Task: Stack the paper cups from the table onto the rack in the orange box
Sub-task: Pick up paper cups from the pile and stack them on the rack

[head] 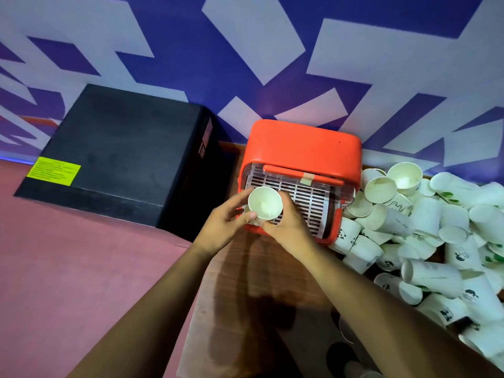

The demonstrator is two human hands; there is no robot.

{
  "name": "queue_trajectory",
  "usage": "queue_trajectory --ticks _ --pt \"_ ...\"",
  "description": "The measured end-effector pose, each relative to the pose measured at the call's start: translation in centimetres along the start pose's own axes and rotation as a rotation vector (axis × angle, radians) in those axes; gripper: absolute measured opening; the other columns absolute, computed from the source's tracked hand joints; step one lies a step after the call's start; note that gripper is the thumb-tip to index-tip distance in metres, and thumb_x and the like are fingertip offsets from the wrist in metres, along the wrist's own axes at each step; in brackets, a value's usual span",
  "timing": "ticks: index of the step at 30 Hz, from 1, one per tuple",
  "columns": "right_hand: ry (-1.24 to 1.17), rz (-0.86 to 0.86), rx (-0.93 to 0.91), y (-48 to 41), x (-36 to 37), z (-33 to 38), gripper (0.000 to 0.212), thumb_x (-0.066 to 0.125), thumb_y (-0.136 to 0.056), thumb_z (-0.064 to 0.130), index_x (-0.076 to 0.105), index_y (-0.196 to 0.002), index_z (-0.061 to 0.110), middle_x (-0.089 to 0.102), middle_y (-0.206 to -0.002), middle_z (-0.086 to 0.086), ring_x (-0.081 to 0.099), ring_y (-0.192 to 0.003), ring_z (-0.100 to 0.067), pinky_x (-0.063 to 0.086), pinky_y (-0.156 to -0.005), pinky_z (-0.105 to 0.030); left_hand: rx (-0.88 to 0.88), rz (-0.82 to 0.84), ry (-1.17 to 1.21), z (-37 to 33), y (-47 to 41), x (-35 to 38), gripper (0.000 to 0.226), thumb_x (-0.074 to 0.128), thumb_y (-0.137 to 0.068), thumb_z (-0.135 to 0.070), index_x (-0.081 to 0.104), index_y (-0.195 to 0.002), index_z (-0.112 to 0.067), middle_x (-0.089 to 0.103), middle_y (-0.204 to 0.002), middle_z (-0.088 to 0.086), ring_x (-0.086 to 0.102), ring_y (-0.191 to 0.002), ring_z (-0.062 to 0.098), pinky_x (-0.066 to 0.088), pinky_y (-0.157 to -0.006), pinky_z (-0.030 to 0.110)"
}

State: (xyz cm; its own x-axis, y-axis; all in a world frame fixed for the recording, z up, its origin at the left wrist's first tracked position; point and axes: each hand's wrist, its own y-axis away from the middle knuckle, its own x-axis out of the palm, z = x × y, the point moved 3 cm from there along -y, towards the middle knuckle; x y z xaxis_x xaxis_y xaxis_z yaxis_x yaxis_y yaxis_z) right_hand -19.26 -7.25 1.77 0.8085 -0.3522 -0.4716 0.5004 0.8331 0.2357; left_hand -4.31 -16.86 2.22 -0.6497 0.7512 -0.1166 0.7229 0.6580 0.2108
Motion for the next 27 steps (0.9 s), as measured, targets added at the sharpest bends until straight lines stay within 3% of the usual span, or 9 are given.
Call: queue_trajectory --ticks 4,7,10,14,18,21,24,27 --pt "0.092 0.081 0.033 -0.4 0.2 -1.3 0.072 0.082 -0.076 0.034 0.045 -0.137 0.027 0.047 -0.124 0.01 0.046 -0.119 -0.009 0.036 -0.085 -0.015 -0.008 -0.045 -0.203 0.7 -0.6 0.4 0.054 0.07 -0.092 -0.012 0.054 -0.14 -0.031 0.059 -0.138 -0.017 0.054 -0.132 0.006 0.043 -0.114 0.042" --pt "0.135 0.182 0.047 -0.5 -0.2 -1.9 0.08 0.076 -0.082 0.037 0.033 -0.148 0.026 0.043 -0.141 0.006 0.04 -0.132 -0.013 0.032 -0.096 -0.018 0.0 -0.093 -0.455 1.0 -1.0 0.9 0.055 0.068 -0.092 -0.012 0.053 -0.143 -0.026 0.06 -0.141 -0.004 0.053 -0.132 0.014 0.04 -0.113 0.03" --pt "0.182 0.189 0.046 -0.7 -0.3 -2.0 0.083 0.072 -0.087 0.035 0.023 -0.155 0.024 0.033 -0.156 0.001 0.032 -0.142 -0.016 0.026 -0.103 -0.021 -0.013 -0.102 -0.508 1.4 -1.4 1.3 0.055 0.067 -0.093 -0.009 0.053 -0.144 -0.022 0.059 -0.142 0.0 0.052 -0.131 0.015 0.037 -0.108 0.023" --pt "0.165 0.166 0.03 -0.9 -0.1 -1.7 0.078 0.074 -0.086 0.029 0.03 -0.152 0.027 0.042 -0.151 0.002 0.038 -0.138 -0.016 0.028 -0.099 -0.019 0.004 -0.083 -0.537 2.1 -1.8 1.6 0.053 0.063 -0.092 0.0 0.053 -0.142 -0.015 0.055 -0.142 0.002 0.052 -0.131 0.018 0.04 -0.112 0.028" --pt "0.199 0.179 0.048 -0.5 -1.0 -1.9 0.081 0.074 -0.085 0.033 0.031 -0.152 0.022 0.041 -0.152 0.0 0.038 -0.138 -0.016 0.031 -0.104 -0.023 -0.012 -0.108 -0.584 2.0 -1.4 1.9 0.055 0.065 -0.093 -0.007 0.048 -0.145 -0.011 0.043 -0.146 0.005 0.045 -0.134 0.017 0.035 -0.116 0.032" --pt "0.227 0.131 0.047 1.0 -3.8 -2.3 0.068 0.068 -0.089 0.035 0.038 -0.147 0.017 0.044 -0.15 0.0 0.04 -0.138 -0.016 0.032 -0.11 -0.027 -0.017 -0.206 -0.56 1.1 -0.4 1.8 0.05 0.065 -0.093 -0.014 0.049 -0.14 -0.012 0.04 -0.134 0.003 0.054 -0.12 0.019 0.043 -0.107 0.03" --pt "0.286 0.064 0.024 3.4 -8.1 -3.9 0.054 0.066 -0.091 0.03 0.048 -0.14 0.014 0.053 -0.139 -0.003 0.048 -0.129 -0.017 0.038 -0.104 -0.027 0.015 -0.251 -0.571 0.0 1.3 3.3 0.039 0.062 -0.094 -0.014 0.052 -0.132 -0.012 0.038 -0.121 -0.002 0.057 -0.096 0.013 0.051 -0.091 0.029" --pt "0.351 -0.091 0.053 5.9 -12.9 -7.2 0.039 0.067 -0.087 0.018 0.059 -0.124 0.01 0.059 -0.123 -0.009 0.054 -0.118 -0.025 0.04 -0.094 -0.029 0.105 -0.088 -0.621 -0.4 2.4 7.7 0.027 0.057 -0.091 -0.009 0.055 -0.118 -0.007 0.045 -0.116 0.004 0.058 -0.091 0.023 0.052 -0.085 0.035"
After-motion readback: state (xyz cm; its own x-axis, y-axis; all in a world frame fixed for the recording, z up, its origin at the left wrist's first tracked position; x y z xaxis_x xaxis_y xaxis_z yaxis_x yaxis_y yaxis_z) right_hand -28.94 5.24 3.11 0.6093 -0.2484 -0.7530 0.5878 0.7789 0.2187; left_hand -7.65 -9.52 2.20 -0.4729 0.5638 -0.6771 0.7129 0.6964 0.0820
